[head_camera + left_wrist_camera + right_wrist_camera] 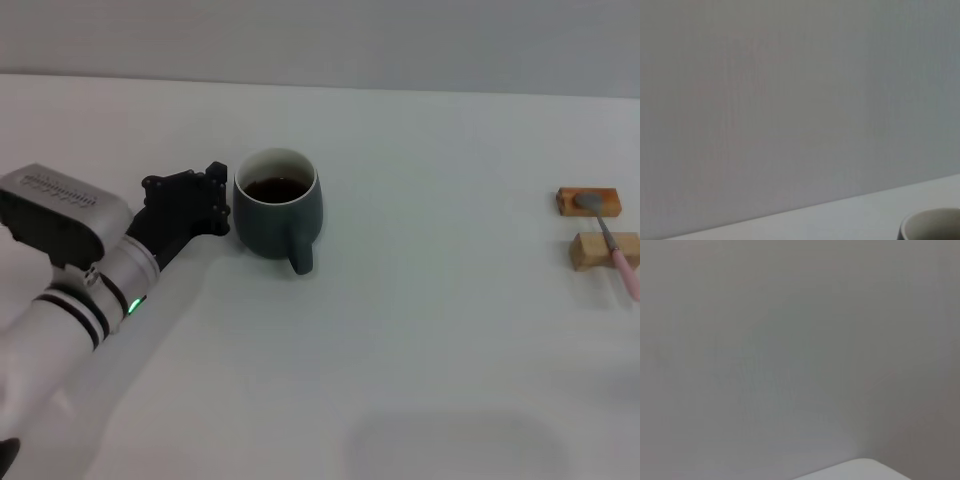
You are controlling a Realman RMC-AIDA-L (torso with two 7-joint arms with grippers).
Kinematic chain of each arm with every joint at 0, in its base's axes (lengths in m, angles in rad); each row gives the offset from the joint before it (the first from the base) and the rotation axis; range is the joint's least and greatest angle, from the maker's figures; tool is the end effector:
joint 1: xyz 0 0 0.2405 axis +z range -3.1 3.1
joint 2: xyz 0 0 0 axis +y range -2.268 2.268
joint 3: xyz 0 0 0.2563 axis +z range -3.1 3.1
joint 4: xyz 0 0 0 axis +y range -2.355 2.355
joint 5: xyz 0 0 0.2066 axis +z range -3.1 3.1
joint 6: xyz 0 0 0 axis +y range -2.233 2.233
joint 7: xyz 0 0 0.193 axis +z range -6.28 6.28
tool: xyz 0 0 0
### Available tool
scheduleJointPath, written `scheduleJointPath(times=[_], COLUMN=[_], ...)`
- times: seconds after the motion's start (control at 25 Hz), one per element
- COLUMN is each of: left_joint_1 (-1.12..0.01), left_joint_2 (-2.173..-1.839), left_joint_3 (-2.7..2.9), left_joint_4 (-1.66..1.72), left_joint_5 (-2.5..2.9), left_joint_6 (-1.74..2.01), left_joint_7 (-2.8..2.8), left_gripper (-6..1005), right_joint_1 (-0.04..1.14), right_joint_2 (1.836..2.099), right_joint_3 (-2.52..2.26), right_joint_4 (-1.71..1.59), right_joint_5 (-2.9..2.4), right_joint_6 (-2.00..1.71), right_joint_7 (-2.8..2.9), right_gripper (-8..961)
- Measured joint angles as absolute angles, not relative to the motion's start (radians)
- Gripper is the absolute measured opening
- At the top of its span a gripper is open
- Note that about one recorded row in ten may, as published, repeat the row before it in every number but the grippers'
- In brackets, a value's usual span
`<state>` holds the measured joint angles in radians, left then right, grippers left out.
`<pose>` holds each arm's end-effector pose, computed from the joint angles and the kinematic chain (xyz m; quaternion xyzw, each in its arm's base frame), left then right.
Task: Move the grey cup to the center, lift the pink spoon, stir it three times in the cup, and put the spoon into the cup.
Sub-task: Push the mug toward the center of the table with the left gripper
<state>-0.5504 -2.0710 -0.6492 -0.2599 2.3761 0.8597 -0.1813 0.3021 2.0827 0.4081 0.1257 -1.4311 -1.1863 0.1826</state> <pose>-0.2744 0.3960 -0.1008 -0.8186 -0.2266 -0.2340 0.4730 0.4252 0.3071 0.0309 -0.5081 0.3818 0.2629 0.7260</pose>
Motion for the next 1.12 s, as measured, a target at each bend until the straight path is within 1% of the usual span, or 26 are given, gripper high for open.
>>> scheduleJointPath(times=[0.48, 1.12], left_joint_1=[-0.606, -0.604], left_joint_2=[-2.071, -2.071], left_joint_3=[-0.646, -0.643], left_joint_4=[-0.256, -0.261], left_joint_5=[2.376, 2.442], left_joint_6=[0.807, 0.807], left_joint_7=[-0.179, -0.182], left_gripper=[52, 59], right_joint_1=[0.302, 0.312], right_joint_2=[2.085, 2.083], right_joint_3=[0.405, 0.394], right_joint_4=[0.135, 0.135], right_joint_5=[-1.431, -1.433], right_joint_6=[-1.186, -1.169], right_joint_7=[0.183, 0.183], right_gripper=[573, 573])
